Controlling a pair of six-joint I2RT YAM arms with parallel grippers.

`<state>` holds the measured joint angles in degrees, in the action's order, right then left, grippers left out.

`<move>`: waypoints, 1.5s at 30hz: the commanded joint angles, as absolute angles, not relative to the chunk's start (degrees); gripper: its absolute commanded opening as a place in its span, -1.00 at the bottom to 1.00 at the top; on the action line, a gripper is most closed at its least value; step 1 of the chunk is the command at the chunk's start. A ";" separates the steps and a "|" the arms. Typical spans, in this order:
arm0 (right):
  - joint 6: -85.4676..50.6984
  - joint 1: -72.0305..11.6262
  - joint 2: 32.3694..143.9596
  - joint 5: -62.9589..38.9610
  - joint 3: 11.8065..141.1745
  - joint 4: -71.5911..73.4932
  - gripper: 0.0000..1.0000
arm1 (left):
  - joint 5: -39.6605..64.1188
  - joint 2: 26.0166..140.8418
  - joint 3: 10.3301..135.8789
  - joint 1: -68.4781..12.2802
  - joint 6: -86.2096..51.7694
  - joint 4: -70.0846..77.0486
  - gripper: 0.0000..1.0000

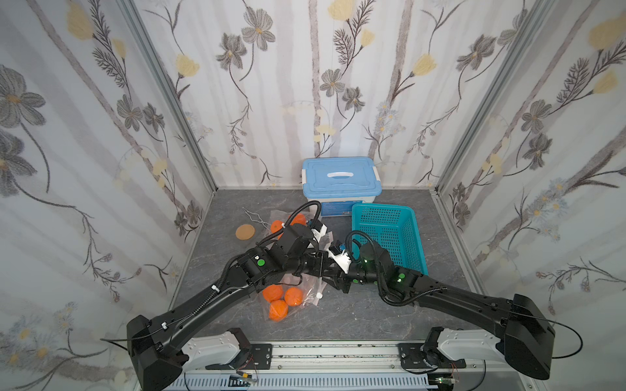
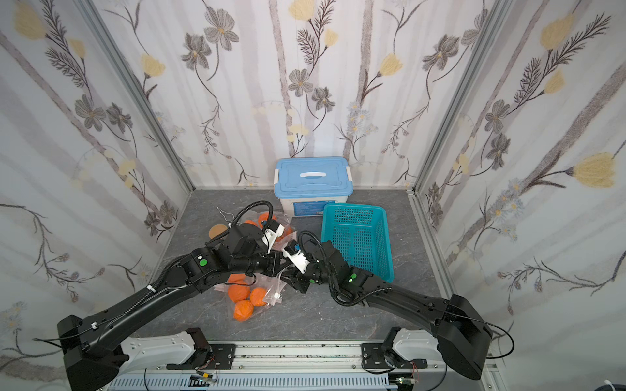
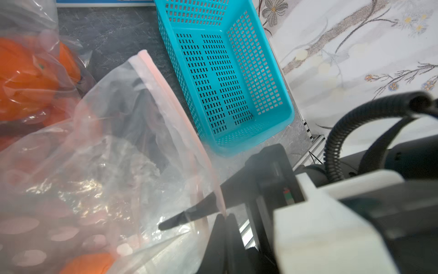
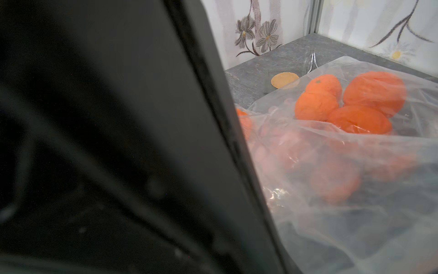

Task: Open the zip-top bag and take out the orange
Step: Open the zipper of the food storage bag at the center of the board.

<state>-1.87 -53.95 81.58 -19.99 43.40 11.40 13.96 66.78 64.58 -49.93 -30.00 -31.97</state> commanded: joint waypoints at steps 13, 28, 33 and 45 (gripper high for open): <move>1.79 -53.57 73.01 -12.48 31.13 32.76 0.57 | 12.44 65.51 64.07 -49.17 -29.55 -28.08 -1.00; -7.08 -47.75 52.62 2.24 25.22 29.79 0.99 | 12.13 64.73 63.22 -48.28 -28.74 -28.46 -1.00; -5.97 -46.13 54.64 -0.24 31.28 22.25 0.76 | 12.39 64.67 62.54 -48.31 -28.82 -28.14 -1.00; -4.37 -44.79 63.28 -21.37 39.18 12.69 -0.56 | 12.56 66.43 62.67 -47.82 -29.46 -27.45 -1.00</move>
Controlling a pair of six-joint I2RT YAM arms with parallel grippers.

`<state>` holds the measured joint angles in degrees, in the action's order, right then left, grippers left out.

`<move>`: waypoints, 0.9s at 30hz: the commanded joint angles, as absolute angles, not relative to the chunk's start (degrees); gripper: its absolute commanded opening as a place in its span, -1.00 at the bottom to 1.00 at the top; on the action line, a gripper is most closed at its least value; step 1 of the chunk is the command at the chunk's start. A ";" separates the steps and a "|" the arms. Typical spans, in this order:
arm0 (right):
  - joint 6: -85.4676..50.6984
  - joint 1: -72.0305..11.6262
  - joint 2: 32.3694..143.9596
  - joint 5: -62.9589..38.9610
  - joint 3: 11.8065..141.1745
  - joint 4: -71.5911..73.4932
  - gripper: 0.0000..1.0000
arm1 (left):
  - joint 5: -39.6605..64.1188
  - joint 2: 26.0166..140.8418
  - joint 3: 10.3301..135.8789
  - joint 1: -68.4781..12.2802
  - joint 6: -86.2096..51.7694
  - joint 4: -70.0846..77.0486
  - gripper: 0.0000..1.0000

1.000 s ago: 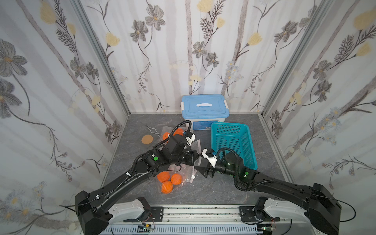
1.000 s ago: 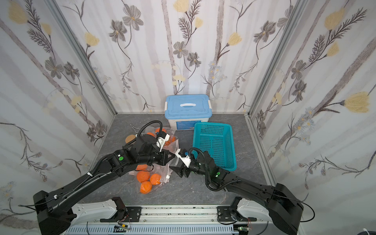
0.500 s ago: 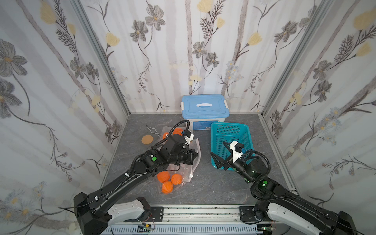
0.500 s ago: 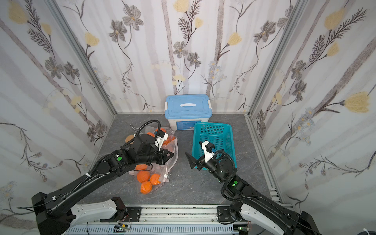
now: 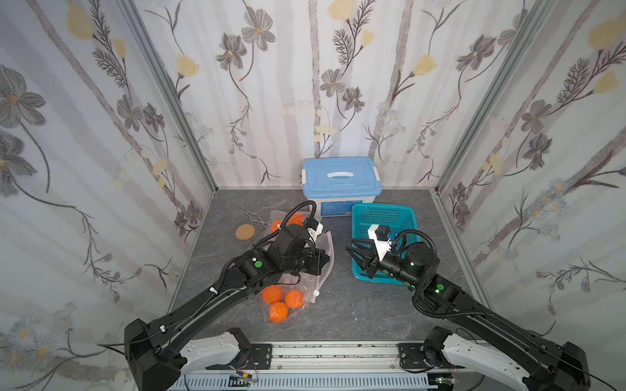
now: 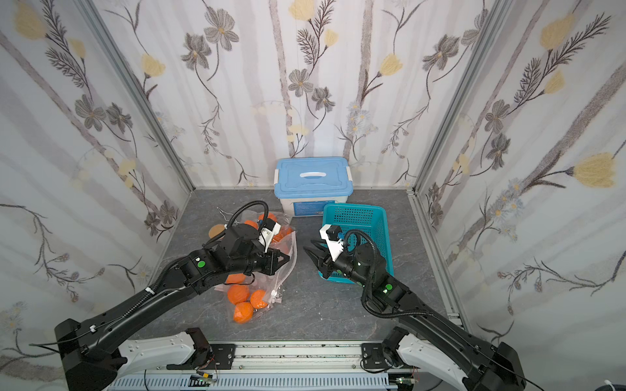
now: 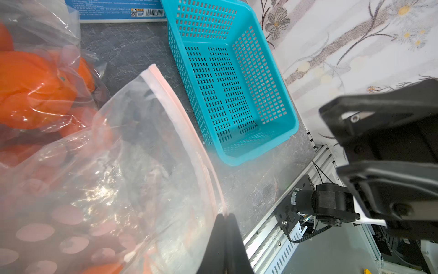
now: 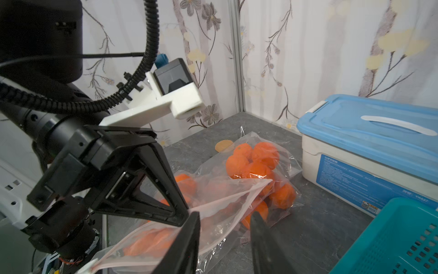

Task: Open the zip-top bag and take out the orange
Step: Open the zipper of the food storage bag at the center of the board.

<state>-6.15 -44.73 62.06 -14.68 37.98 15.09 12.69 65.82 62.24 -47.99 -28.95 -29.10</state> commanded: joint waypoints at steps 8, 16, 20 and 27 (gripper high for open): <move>-3.35 -44.82 70.40 -25.73 42.27 12.18 -0.37 | 12.72 65.66 61.82 -47.81 -30.01 -26.32 -1.00; -3.52 -44.81 75.69 -25.33 45.08 12.56 -0.60 | 13.18 65.31 61.70 -47.70 -30.31 -25.88 -1.00; -3.30 -44.75 76.23 -22.27 45.18 11.52 -0.73 | 12.51 64.70 61.85 -47.73 -30.60 -26.10 -1.00; -1.58 -44.86 79.57 -27.50 46.84 8.70 -0.65 | 13.18 64.61 61.70 -47.61 -30.80 -25.55 -1.00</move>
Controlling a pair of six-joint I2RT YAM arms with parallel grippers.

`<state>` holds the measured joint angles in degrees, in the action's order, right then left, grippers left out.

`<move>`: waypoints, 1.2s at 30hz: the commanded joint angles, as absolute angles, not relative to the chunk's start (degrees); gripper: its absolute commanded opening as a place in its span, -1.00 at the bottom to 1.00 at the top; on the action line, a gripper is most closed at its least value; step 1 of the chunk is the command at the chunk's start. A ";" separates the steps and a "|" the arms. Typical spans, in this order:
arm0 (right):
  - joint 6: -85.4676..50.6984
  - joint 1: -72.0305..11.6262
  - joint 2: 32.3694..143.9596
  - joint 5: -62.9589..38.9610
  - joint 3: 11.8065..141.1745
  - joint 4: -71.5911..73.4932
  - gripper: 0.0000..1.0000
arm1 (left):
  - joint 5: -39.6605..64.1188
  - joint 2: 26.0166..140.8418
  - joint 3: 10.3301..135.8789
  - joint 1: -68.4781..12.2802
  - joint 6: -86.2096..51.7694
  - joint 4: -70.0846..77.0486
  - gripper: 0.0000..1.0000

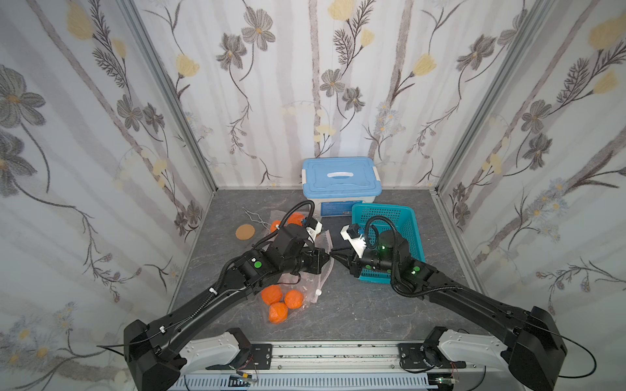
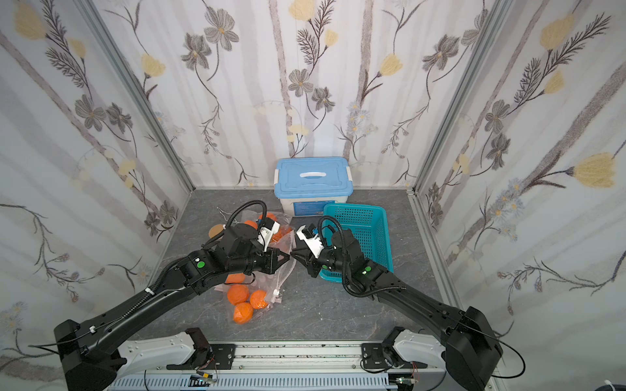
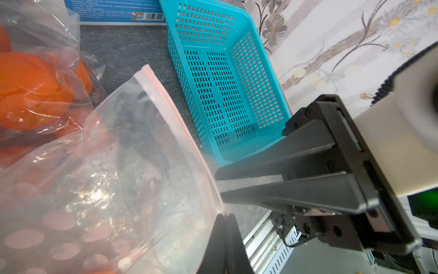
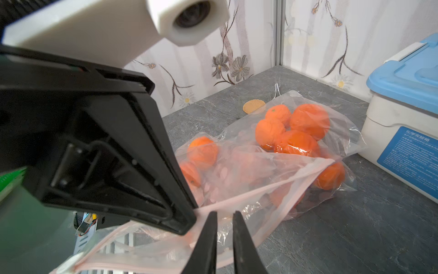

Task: Open the zip-top bag and take out the orange
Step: Open the zipper of the food storage bag at the center of the board, then adjust the zipper food storage bag at the center of the board.

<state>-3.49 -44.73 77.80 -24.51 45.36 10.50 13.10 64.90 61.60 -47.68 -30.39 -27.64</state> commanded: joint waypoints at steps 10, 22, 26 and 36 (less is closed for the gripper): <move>-0.26 -46.38 86.42 -28.92 50.85 5.00 -0.50 | 13.74 64.21 61.45 -47.72 -30.38 -25.29 -1.00; -3.23 -45.53 90.22 -25.45 50.03 6.41 -0.53 | 10.76 63.72 63.27 -47.17 -28.03 -31.78 0.42; -3.44 -45.44 90.88 -26.12 49.09 8.30 -0.54 | 0.27 58.48 59.75 -40.15 -31.87 -41.55 1.00; -3.50 -45.53 90.12 -27.23 47.42 10.68 -0.54 | 0.71 42.73 38.35 -18.95 -42.13 -43.20 0.90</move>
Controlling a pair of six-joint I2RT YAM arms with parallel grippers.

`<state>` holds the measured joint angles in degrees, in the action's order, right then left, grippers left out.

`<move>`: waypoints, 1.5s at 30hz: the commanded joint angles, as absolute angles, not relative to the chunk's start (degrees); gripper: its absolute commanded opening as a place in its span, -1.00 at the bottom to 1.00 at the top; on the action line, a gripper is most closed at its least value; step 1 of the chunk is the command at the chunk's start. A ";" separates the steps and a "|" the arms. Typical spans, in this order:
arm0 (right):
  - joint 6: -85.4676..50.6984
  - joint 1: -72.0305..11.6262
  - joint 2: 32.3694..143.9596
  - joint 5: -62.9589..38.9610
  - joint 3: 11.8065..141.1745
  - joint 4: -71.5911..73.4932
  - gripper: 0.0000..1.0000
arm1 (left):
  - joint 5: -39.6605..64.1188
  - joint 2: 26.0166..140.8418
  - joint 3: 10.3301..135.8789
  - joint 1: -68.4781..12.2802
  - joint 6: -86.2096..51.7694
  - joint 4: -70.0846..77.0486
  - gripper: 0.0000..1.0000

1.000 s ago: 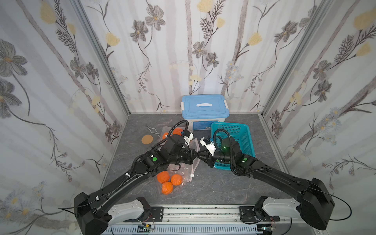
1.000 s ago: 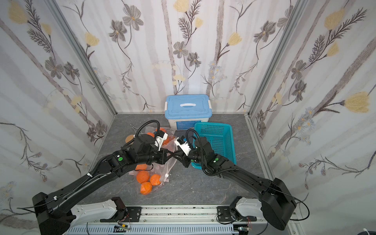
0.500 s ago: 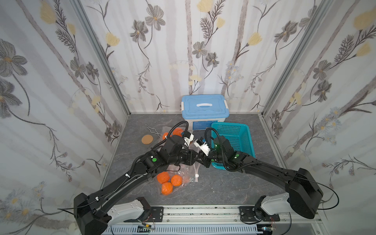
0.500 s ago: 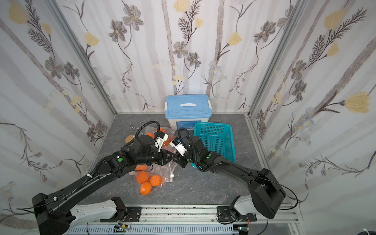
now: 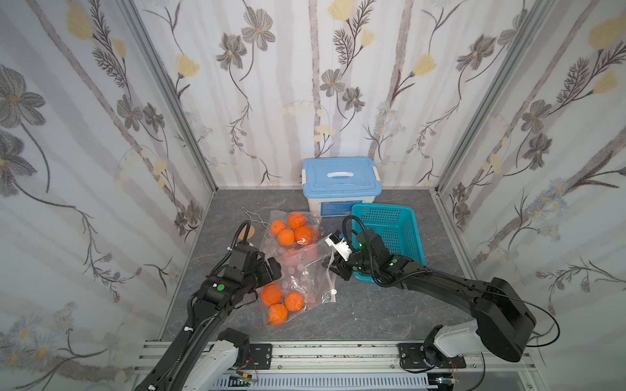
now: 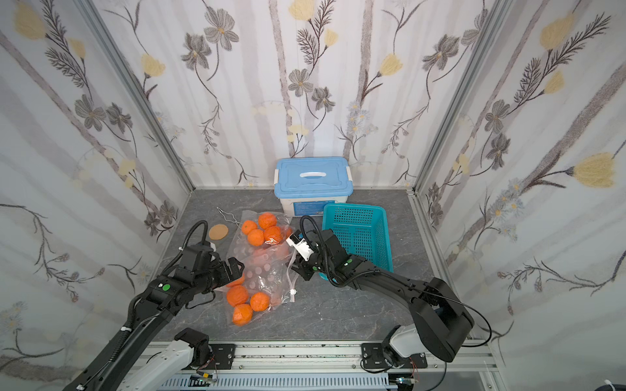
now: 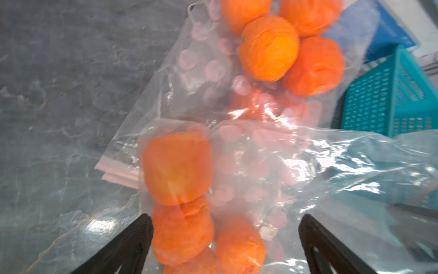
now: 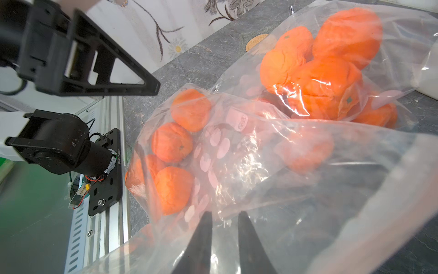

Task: Open the zip-top bag and take out the orange
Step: Adjust the zipper food storage bag at the center of the board.

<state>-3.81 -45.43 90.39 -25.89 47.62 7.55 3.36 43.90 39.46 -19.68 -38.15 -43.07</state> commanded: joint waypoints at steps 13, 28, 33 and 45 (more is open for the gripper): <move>-3.57 -45.74 89.52 -28.29 47.27 10.88 -0.54 | -3.43 37.29 25.26 -18.11 -51.09 -36.10 0.15; -2.74 -47.91 91.12 -27.60 47.88 9.29 -0.55 | 10.22 40.89 20.40 -18.02 -45.88 -16.67 -1.00; -3.10 -48.29 93.15 -25.37 47.89 9.32 -0.55 | 17.73 42.17 22.53 -18.12 -44.04 -11.86 -1.00; -5.62 -41.16 96.03 -18.35 44.41 13.53 -0.66 | 32.30 56.23 29.80 -19.12 -44.77 -2.59 -1.00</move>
